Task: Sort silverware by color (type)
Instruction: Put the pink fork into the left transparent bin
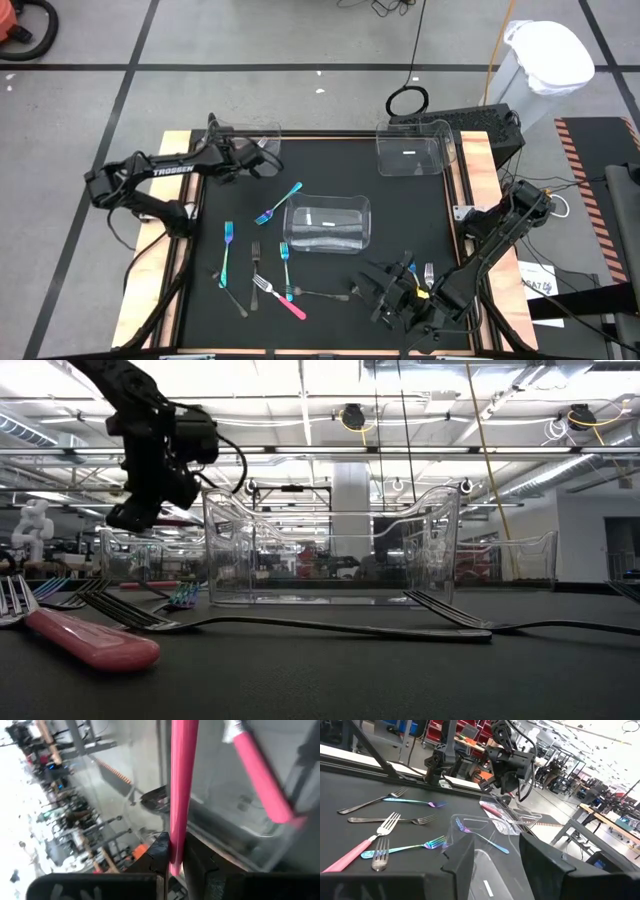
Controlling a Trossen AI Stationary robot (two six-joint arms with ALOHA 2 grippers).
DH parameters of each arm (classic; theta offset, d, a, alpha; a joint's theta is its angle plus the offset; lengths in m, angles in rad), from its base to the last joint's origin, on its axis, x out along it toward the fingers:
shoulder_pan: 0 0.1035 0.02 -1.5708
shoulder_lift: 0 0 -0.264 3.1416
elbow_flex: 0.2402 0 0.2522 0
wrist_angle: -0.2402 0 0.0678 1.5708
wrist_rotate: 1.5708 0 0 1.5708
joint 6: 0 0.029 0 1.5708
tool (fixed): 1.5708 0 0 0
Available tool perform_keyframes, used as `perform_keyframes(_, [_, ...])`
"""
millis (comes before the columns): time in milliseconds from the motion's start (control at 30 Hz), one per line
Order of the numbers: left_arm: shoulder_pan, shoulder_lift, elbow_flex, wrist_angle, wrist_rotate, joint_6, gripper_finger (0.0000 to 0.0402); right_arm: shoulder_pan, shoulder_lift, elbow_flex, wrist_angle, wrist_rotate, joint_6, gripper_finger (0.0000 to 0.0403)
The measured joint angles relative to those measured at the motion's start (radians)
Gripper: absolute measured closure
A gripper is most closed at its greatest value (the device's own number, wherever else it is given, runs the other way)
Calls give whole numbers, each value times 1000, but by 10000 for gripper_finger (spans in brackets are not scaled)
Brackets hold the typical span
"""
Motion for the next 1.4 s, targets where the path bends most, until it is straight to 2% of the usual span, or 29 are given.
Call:
perform_keyframes(400, [46,36,0,9,18,-1,367,0,0,0,4,-2,0,252])
perform_keyframes(700, [46,37,0,11,40,-8,340,0,0,0,4,-3,0,252])
perform_keyframes(1400, [46,37,1,50,46,-12,336,0,0,0,4,-4,0,252])
